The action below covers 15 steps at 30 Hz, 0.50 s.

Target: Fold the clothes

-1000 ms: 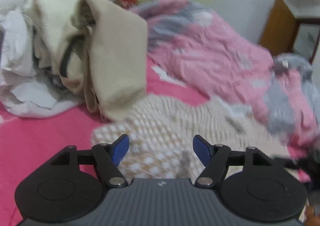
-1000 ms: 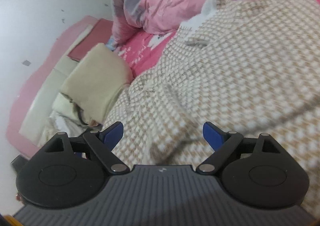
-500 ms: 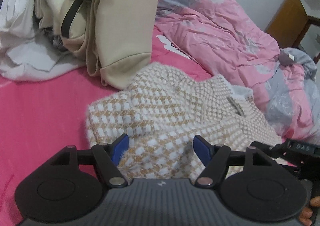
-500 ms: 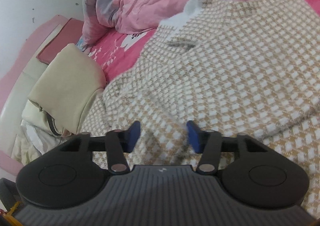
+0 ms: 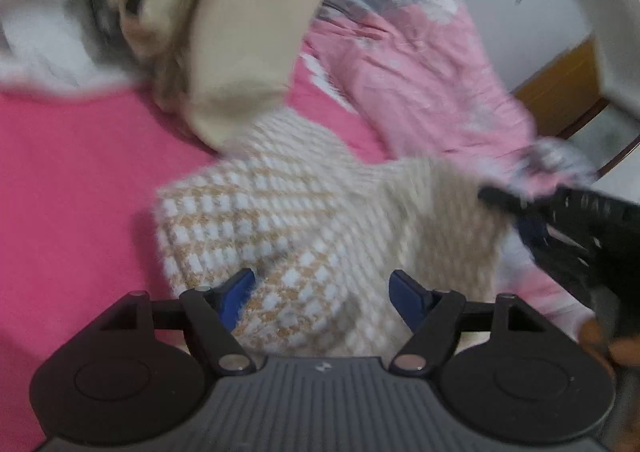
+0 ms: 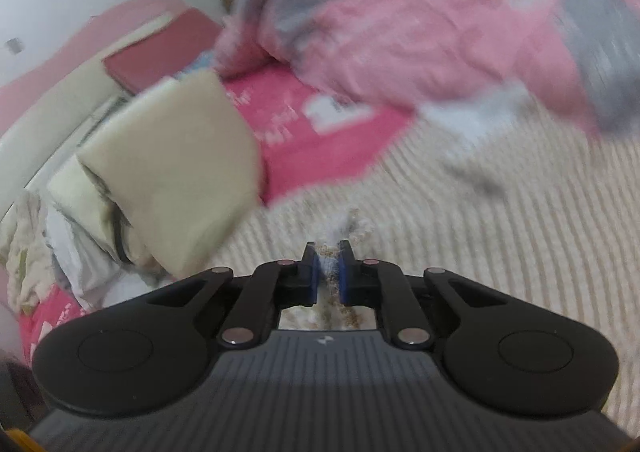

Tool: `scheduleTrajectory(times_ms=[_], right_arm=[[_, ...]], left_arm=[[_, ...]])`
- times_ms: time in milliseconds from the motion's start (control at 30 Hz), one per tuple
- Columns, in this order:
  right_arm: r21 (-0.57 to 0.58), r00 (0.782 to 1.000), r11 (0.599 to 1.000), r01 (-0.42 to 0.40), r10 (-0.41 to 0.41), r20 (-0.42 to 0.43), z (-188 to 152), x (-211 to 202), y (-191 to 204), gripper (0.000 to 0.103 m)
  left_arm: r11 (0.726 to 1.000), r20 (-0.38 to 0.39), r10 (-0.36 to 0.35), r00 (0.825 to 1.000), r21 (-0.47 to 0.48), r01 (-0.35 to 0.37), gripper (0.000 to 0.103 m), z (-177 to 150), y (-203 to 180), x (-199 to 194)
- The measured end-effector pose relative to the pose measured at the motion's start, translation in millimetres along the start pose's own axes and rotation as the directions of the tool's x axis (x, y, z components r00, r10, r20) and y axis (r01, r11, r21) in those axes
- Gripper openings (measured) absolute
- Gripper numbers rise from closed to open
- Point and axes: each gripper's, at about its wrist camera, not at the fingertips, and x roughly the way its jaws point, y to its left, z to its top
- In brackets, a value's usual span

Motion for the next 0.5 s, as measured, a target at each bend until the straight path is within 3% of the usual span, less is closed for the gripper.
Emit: scheduleTrajectory(times_ms=[67, 133, 267, 367, 500], right_arm=[[-0.075, 0.996, 0.996, -0.051, 0.057, 0.067, 18.9, -13.8, 16.4, 0.008], [-0.181, 0.979, 0.976, -0.118, 0.145, 0.145, 30.5, -39.8, 26.6, 0.008], [-0.378, 0.943, 0.911, -0.165, 0.258, 0.209, 14.3, -96.1, 12.3, 0.008], [-0.368, 0.946, 0.912, -0.179, 0.262, 0.189, -21.9, -128.6, -31.4, 0.008], [-0.302, 0.963, 0.934, -0.188, 0.236, 0.13, -82.0, -158.7, -79.0, 0.008]], left_arm=[[0.995, -0.022, -0.082, 0.996, -0.064, 0.081, 0.073, 0.2, 5.8, 1.2], [0.991, -0.028, -0.115, 0.993, -0.076, 0.113, 0.072, 0.3, 6.7, -0.5], [0.976, -0.06, -0.191, 0.98, -0.116, 0.183, 0.073, -0.5, 11.5, -12.5], [0.967, -0.095, -0.228, 0.969, -0.135, 0.214, 0.073, -4.9, 16.8, -21.8], [0.971, -0.104, -0.217, 0.971, -0.129, 0.203, 0.072, -8.2, 14.6, -16.8]])
